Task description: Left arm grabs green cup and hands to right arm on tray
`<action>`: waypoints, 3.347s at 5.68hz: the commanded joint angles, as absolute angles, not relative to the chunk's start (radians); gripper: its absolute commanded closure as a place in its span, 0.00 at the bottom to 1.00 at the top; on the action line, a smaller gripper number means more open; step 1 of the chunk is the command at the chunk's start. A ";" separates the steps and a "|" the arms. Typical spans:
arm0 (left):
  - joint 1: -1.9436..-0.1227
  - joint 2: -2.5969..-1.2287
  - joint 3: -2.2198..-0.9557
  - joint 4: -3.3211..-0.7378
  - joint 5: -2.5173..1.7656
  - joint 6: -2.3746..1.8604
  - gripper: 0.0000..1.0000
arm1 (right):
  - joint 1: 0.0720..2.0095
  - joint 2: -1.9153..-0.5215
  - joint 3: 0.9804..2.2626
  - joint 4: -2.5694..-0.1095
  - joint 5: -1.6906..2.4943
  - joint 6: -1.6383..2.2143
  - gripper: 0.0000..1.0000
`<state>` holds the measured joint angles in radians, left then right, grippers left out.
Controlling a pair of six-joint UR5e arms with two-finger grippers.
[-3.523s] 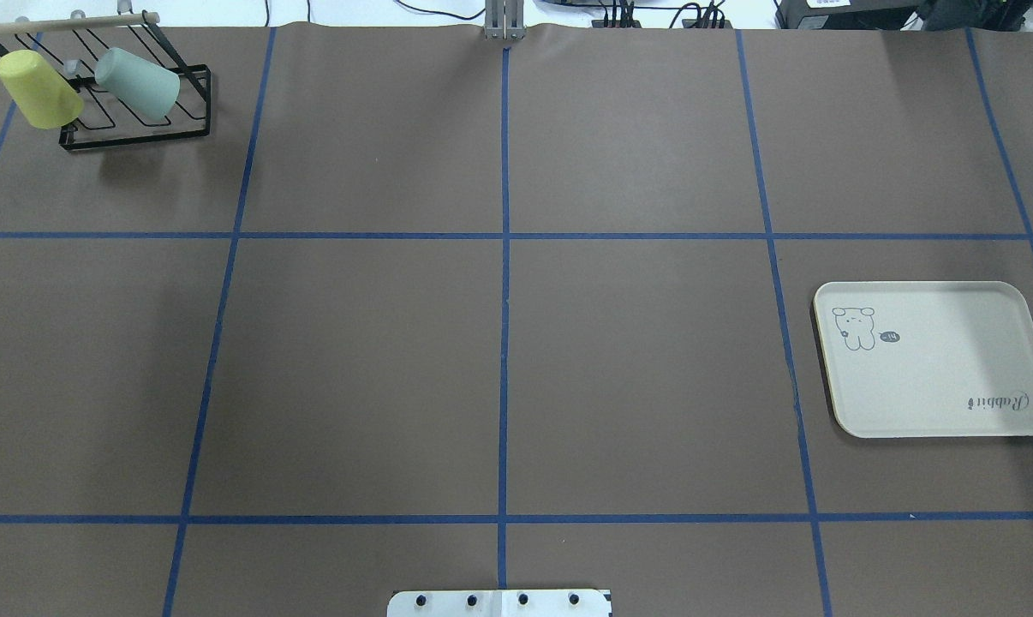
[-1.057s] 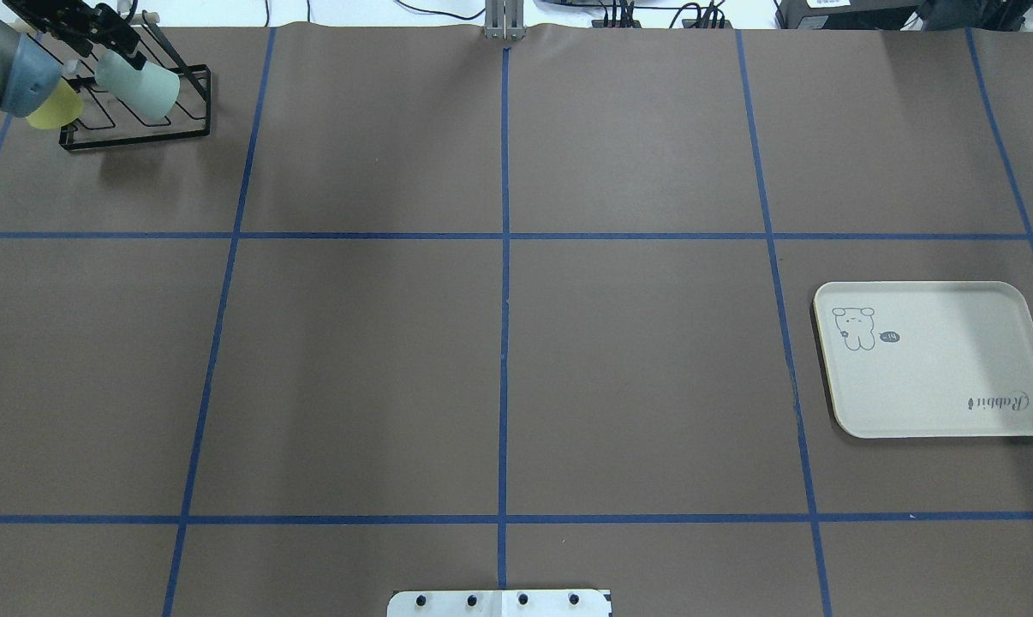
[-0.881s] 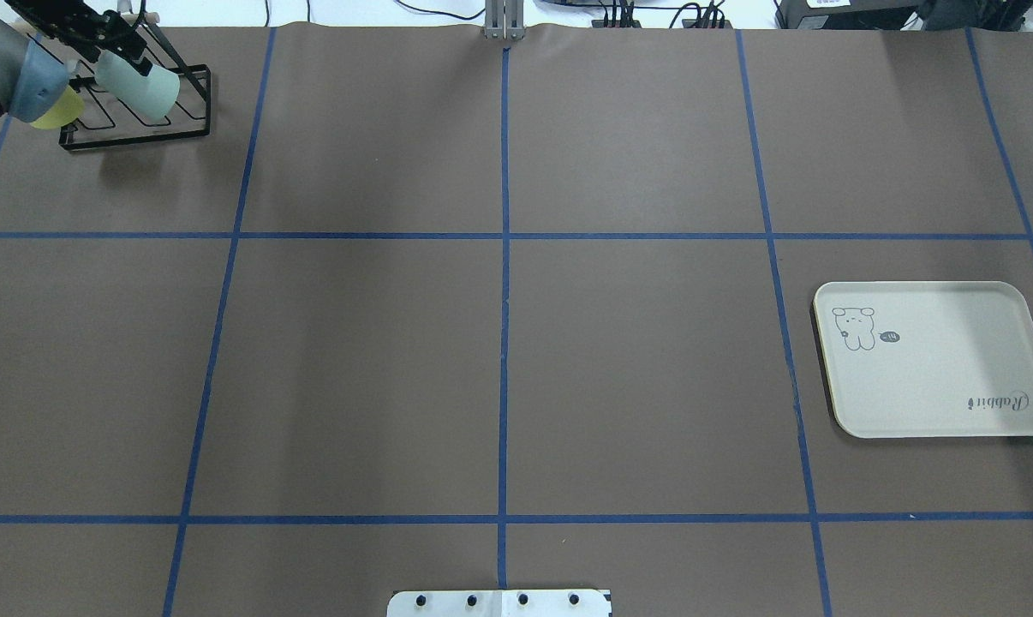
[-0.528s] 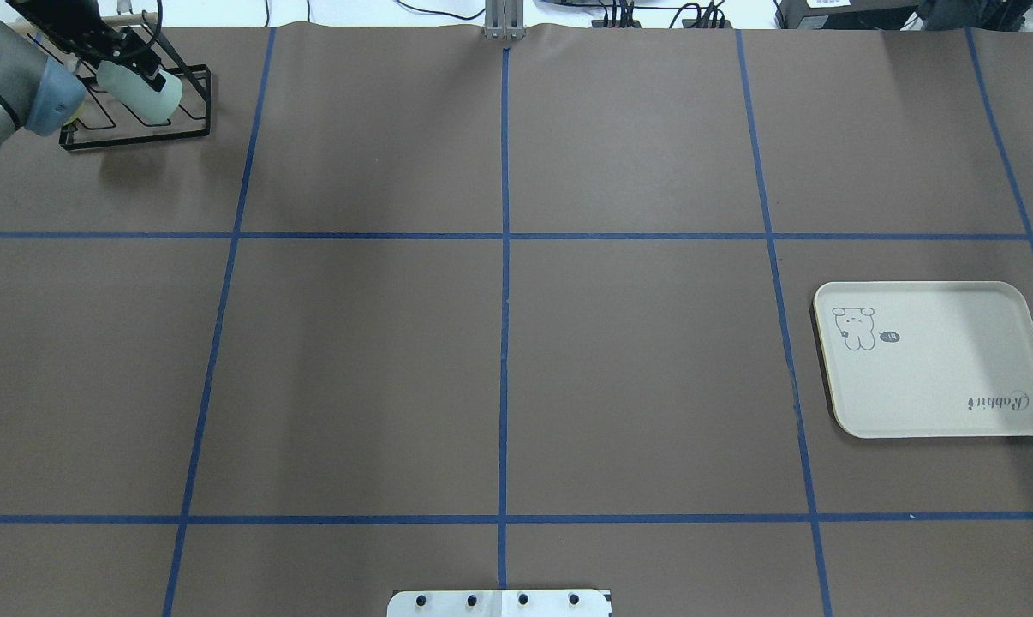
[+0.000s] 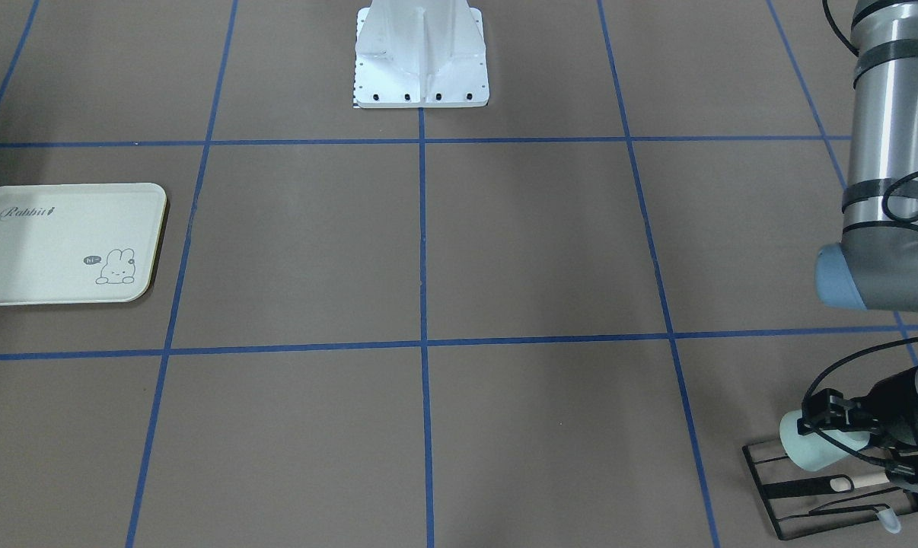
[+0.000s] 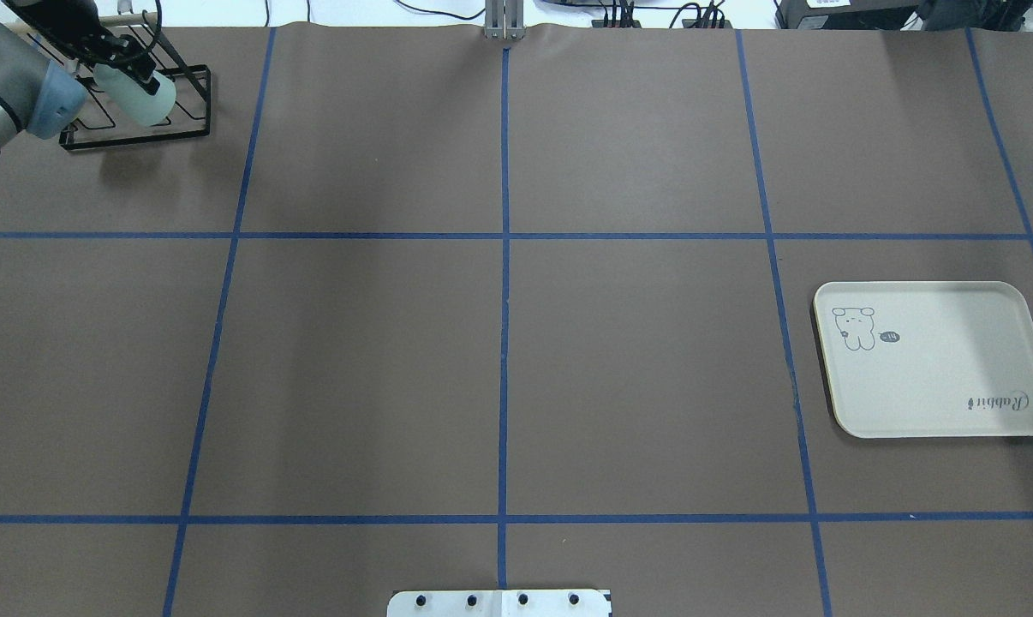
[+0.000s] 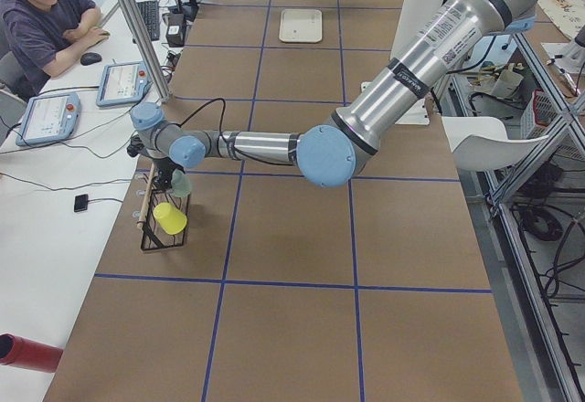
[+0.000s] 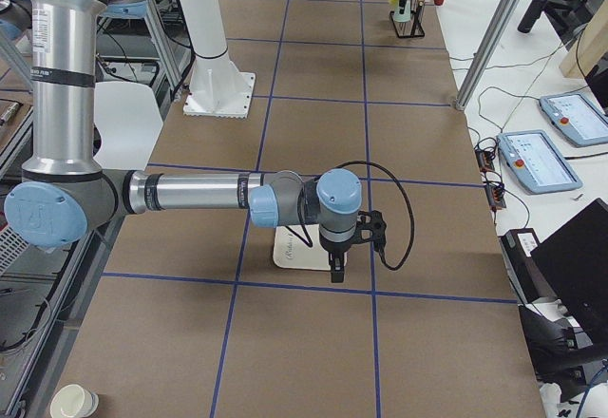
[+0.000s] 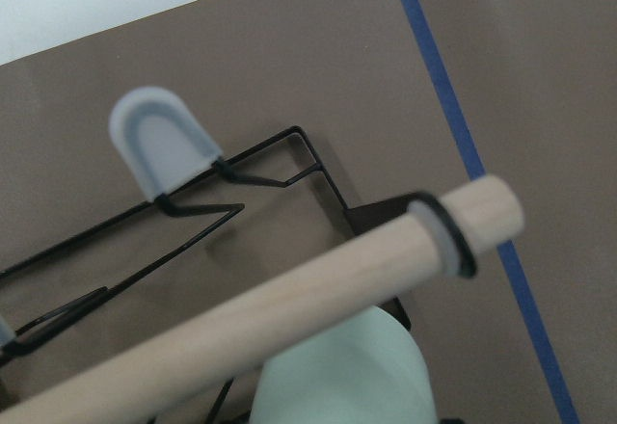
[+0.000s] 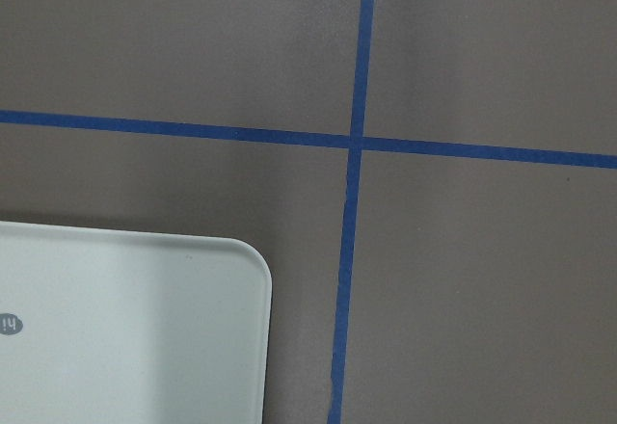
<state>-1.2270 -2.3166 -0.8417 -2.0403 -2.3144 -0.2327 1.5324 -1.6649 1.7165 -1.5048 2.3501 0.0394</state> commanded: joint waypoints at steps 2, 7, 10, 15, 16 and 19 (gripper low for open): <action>-1.261 -2.318 -0.909 -2.036 -2.322 -0.235 0.95 | 1.532 -1.664 1.717 -1.496 2.350 0.041 0.00; -1.364 -2.218 -1.139 -1.965 -2.470 -0.236 0.98 | 1.532 -1.666 1.717 -1.491 2.350 0.041 0.00; -1.358 -2.128 -1.320 -1.894 -2.563 -0.317 0.98 | 1.532 -1.663 1.718 -1.490 2.352 0.041 0.00; -1.214 -2.126 -1.370 -2.358 -2.551 -0.940 0.93 | 1.496 -1.652 1.713 -1.205 2.478 0.337 0.00; -1.148 -2.129 -1.365 -2.490 -2.524 -0.939 0.94 | 1.485 -1.604 1.712 -1.200 2.559 0.347 0.00; -1.022 -2.138 -1.417 -2.845 -2.410 -0.936 0.93 | 1.395 -1.461 1.752 -1.244 2.698 0.570 0.01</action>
<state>-1.0436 -2.1366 -1.3937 -2.7603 -2.4192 -0.9390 1.4217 -1.5133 1.7406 -1.2224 2.6721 0.4927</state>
